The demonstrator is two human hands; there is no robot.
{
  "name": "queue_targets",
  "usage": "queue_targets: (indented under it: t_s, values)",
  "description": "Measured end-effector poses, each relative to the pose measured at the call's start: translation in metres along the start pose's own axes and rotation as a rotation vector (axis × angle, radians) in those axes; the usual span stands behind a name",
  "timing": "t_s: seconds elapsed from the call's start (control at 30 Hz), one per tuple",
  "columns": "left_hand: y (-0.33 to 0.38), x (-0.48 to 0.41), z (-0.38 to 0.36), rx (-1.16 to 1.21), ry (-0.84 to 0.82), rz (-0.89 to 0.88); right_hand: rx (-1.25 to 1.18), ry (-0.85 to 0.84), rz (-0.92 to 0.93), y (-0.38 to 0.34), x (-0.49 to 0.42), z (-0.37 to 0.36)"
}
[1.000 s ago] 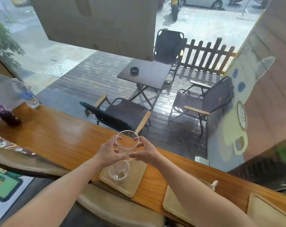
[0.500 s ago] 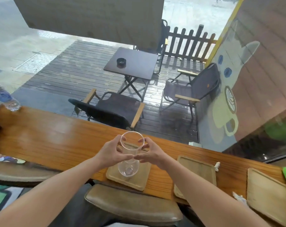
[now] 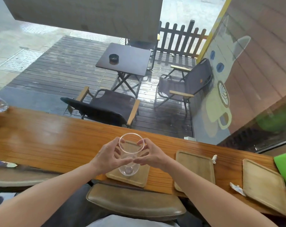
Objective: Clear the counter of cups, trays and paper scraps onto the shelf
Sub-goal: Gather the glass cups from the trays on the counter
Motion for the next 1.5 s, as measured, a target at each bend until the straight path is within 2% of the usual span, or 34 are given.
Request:
queue_targets:
  t_s: [0.2, 0.43, 0.7, 1.5]
  values:
    - [-0.010, 0.012, -0.007, -0.055, -0.038, 0.017, 0.161, 0.039, -0.011, 0.011, 0.003, -0.014]
    - [-0.019, 0.015, -0.013, -0.119, -0.055, 0.071, 0.369, 0.171, 0.001, 0.017, 0.000, -0.028]
    - [-0.037, 0.021, -0.026, -0.083, -0.025, 0.174, 0.369, 0.180, -0.042, 0.023, -0.002, -0.042]
    - [-0.039, 0.027, -0.033, -0.052, -0.115, 0.166, 0.348, 0.152, -0.042, 0.034, -0.006, -0.059]
Point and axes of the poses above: each hand's wrist, its own x-axis away from the middle knuckle, its own z-axis out of the back of the hand, y = z × x, the point moved 1 cm from there along -x, towards the middle knuckle, and after that the axes turned 10 degrees about x, right-handed, at the moved point
